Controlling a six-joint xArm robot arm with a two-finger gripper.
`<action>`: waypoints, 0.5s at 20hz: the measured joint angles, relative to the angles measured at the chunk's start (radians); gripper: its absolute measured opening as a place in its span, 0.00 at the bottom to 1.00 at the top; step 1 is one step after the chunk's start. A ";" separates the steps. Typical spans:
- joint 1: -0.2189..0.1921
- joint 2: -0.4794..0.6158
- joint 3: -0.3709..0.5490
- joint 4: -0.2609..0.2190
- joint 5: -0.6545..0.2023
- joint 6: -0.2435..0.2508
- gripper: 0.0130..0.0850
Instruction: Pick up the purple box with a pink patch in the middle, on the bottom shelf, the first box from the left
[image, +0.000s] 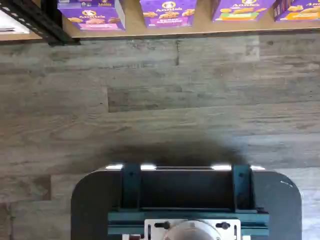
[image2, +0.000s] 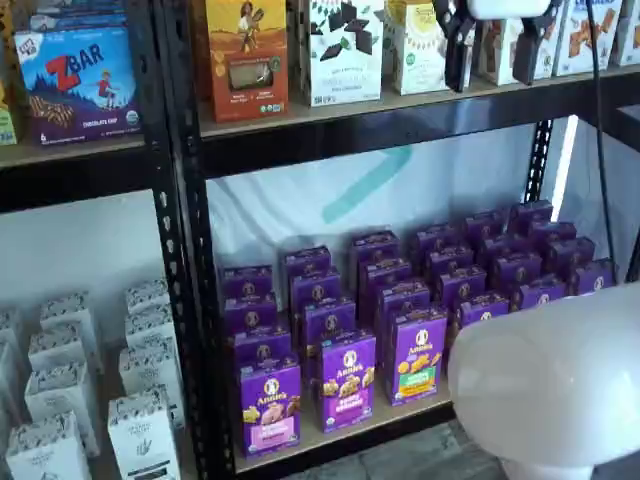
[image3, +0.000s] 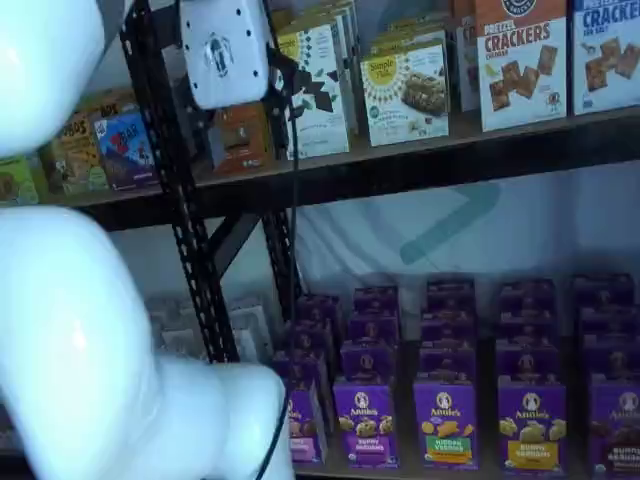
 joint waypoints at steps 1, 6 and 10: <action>-0.009 -0.007 0.006 0.011 -0.011 -0.005 1.00; -0.030 -0.022 0.024 0.032 -0.040 -0.019 1.00; -0.012 -0.024 0.046 0.005 -0.059 -0.012 1.00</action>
